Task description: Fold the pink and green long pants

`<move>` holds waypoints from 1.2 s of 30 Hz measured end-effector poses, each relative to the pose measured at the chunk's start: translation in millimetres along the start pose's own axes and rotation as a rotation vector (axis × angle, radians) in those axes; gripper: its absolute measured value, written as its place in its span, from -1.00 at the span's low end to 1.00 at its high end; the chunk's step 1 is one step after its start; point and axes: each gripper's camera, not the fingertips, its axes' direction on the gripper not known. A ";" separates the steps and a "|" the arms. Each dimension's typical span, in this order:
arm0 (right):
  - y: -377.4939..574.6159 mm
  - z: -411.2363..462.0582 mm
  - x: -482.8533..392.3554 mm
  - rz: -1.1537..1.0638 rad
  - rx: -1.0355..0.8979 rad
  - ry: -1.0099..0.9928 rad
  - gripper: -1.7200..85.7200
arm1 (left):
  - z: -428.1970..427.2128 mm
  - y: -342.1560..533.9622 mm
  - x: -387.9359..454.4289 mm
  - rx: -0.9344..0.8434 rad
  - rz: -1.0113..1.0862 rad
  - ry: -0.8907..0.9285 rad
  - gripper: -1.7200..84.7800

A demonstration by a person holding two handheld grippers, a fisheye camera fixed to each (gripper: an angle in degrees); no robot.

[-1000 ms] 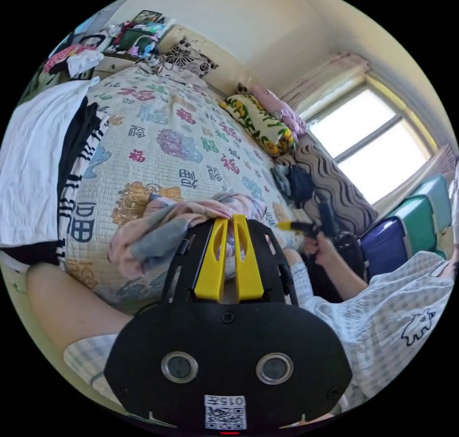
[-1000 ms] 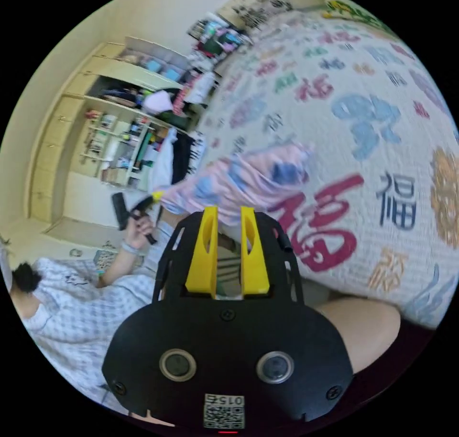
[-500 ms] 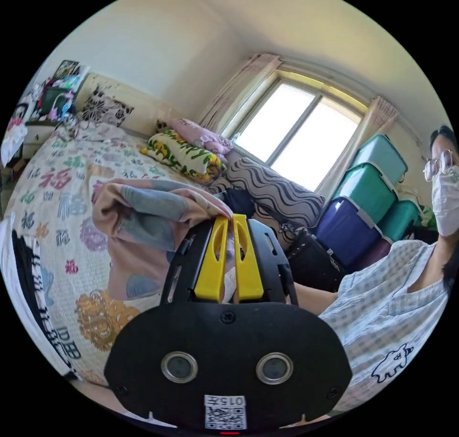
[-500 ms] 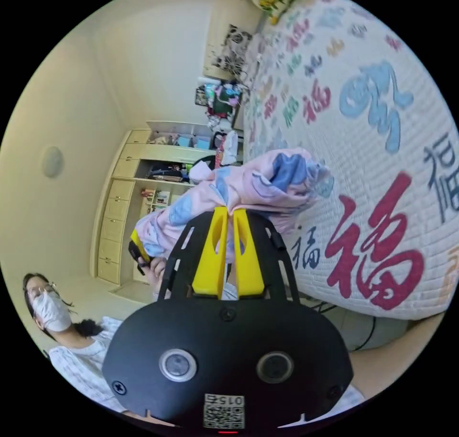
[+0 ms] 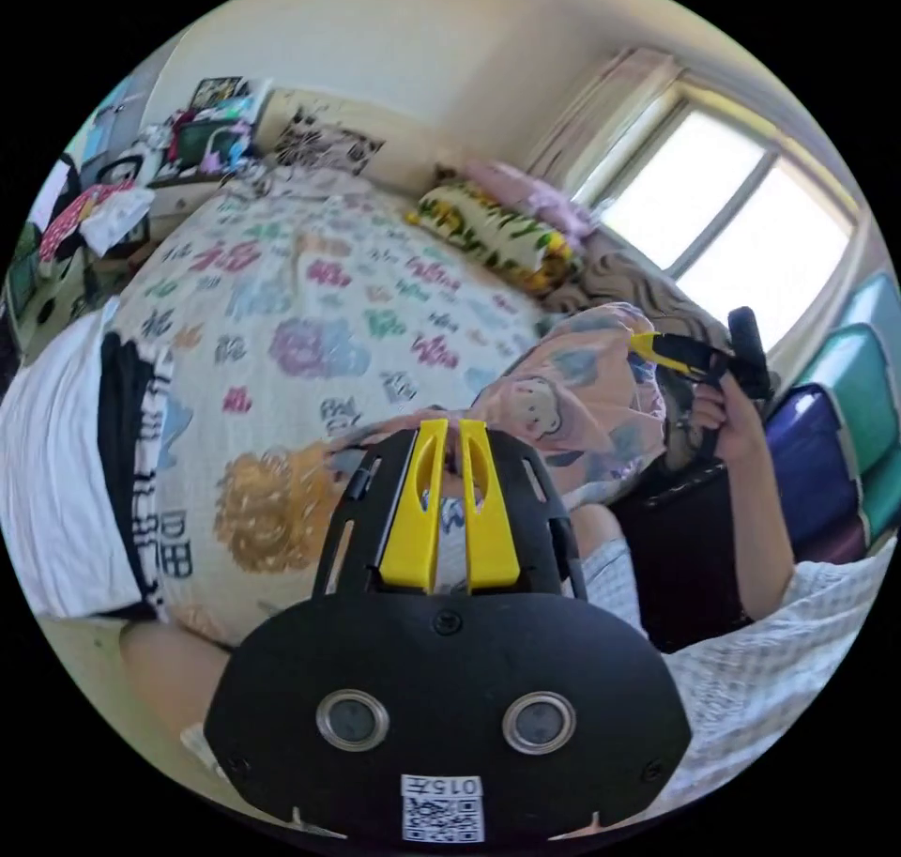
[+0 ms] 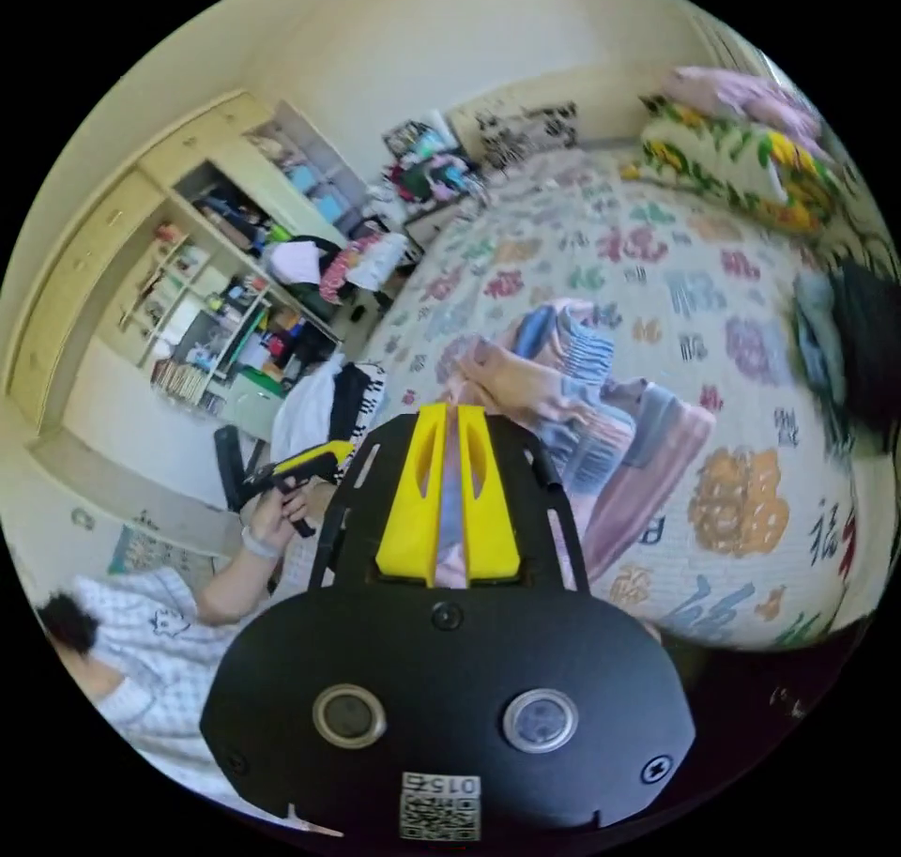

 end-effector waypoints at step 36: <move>84.2 -63.3 68.9 0.064 0.163 -0.478 -0.97 | 224.2 26.6 319.4 -0.101 0.708 -0.273 -0.65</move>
